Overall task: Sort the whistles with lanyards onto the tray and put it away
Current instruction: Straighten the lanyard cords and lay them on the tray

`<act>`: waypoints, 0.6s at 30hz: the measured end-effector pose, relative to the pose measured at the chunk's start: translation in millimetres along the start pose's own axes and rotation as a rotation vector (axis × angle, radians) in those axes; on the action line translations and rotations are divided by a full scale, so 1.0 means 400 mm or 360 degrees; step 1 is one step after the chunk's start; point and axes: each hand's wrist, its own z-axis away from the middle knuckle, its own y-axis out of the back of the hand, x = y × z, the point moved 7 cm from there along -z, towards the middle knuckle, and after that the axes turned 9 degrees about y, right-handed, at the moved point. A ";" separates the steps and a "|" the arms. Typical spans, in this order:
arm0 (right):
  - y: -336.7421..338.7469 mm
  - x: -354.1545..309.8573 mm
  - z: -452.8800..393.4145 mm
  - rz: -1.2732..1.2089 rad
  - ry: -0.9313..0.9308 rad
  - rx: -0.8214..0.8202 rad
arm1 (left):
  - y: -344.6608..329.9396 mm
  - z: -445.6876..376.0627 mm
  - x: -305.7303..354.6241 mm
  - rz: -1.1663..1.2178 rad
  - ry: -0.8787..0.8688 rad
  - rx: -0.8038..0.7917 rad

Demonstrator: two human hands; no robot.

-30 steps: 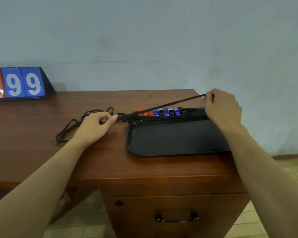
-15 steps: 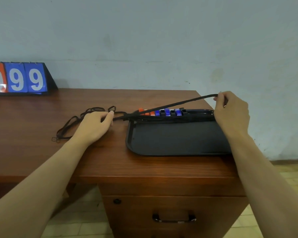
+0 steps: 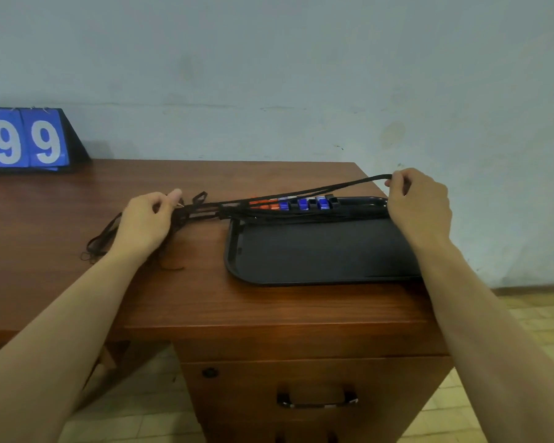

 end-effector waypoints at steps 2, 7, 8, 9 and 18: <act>0.000 0.004 0.000 0.0009 -0.0013 0.0002 | 0.010 -0.002 -0.012 0.0211 0.0089 0.0055; 0.002 0.016 0.001 0.0036 -0.0077 0.0009 | 0.050 -0.017 -0.058 0.0706 0.0357 0.0288; 0.001 0.017 0.001 0.0038 -0.0085 0.0001 | 0.055 -0.016 -0.060 0.0641 0.0351 0.0308; -0.001 0.016 0.002 0.0040 -0.0086 -0.0012 | 0.054 -0.016 -0.058 0.0548 0.0314 0.0306; -0.010 0.010 0.003 0.0004 -0.0064 -0.0079 | 0.026 0.008 0.006 -0.0133 -0.0099 0.0143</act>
